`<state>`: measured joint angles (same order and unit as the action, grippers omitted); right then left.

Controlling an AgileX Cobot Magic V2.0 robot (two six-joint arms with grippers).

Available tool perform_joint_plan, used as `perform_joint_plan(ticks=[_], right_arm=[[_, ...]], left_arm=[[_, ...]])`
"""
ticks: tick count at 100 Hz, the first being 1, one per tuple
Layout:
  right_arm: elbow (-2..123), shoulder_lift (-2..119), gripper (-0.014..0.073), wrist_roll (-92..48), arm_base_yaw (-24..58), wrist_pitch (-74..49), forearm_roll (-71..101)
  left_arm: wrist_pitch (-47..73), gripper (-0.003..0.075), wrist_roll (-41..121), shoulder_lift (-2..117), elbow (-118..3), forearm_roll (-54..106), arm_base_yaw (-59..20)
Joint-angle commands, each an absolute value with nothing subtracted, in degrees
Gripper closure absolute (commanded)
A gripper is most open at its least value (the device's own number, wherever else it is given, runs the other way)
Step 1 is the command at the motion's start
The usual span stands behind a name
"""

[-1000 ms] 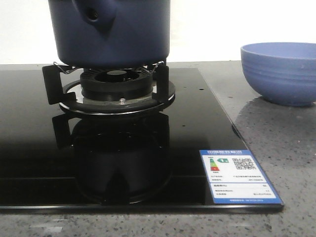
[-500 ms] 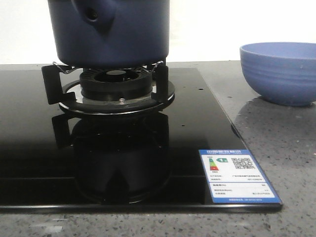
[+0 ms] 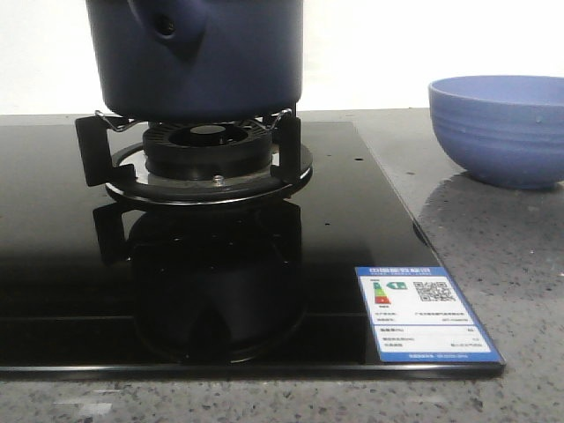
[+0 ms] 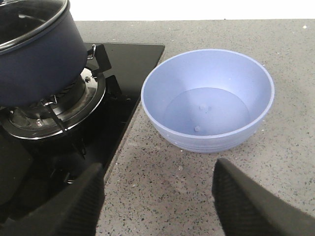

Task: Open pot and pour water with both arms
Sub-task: 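Reach left gripper to the blue lid knob and grasp it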

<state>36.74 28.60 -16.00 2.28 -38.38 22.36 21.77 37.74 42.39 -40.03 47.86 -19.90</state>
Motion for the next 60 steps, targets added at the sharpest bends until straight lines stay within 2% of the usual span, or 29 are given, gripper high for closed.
perform_joint_plan(ticks=[1, 9, 50, 60], right_arm=[[38.80, 29.24, 0.0163, -16.69, 2.42, -34.42, 23.68], [38.80, 29.24, 0.0163, -16.69, 2.42, -34.42, 23.68], [38.80, 29.24, 0.0163, -16.69, 2.42, -35.38, 23.68], [38.80, 29.24, 0.0163, -16.69, 2.42, -35.61, 23.68]], left_arm=[[17.90, 0.0285, 43.64, 45.92, -44.02, 55.19, -20.49], [18.01, 0.0255, 46.47, 50.08, -46.46, 58.33, -20.49], [23.17, 0.0253, 59.39, 68.14, -62.18, 66.44, -20.49], [25.25, 0.0213, 59.68, 71.13, -65.00, 66.44, -20.49]])
